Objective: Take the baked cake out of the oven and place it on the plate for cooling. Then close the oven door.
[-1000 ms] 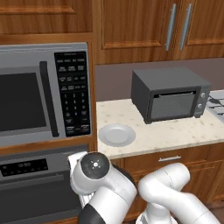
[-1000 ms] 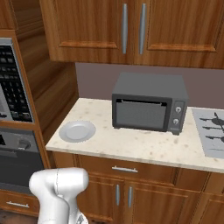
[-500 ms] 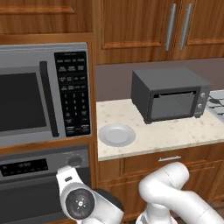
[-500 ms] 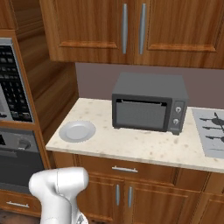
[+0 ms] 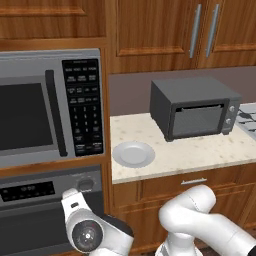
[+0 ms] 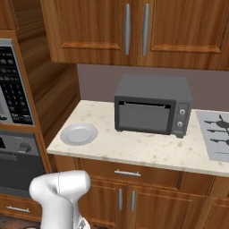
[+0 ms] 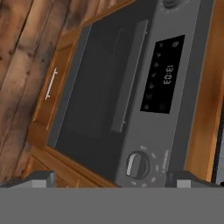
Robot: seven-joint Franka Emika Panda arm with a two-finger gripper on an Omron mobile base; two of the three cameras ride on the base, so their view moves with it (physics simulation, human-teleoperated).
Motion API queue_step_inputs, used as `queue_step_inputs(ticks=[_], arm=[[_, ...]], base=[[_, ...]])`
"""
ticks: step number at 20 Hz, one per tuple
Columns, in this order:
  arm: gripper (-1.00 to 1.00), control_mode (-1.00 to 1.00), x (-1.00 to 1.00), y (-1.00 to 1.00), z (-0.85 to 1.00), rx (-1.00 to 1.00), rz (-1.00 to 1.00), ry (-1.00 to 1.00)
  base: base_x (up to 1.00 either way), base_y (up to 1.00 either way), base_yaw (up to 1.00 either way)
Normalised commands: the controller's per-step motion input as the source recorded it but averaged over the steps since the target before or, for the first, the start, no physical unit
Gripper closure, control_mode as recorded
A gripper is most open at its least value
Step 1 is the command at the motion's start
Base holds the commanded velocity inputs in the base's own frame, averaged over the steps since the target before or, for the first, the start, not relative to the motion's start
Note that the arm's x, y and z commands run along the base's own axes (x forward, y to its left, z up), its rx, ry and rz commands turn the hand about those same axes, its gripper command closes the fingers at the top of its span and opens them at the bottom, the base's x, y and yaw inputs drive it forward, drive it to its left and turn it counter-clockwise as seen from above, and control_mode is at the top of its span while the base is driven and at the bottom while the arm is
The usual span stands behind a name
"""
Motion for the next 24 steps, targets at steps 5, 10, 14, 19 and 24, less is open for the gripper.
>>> queue_step_inputs(ticks=[5,10,14,19,24], arm=[[-1.00,-1.00,0.22,0.32,-0.35,0.00,-0.13,-0.17],[-1.00,-1.00,0.20,0.23,-0.21,0.00,-0.19,-0.02],[-1.00,-1.00,0.27,0.24,-0.19,0.00,-0.18,0.00],[-1.00,-1.00,0.35,0.19,-0.23,0.00,-0.05,-0.01],[-1.00,-1.00,0.37,0.10,-0.32,0.00,0.00,-0.01]], base=[[0.00,0.00,0.00],[0.00,0.00,0.00],[0.00,0.00,0.00],[0.00,0.00,0.00],[0.00,0.00,0.00]])
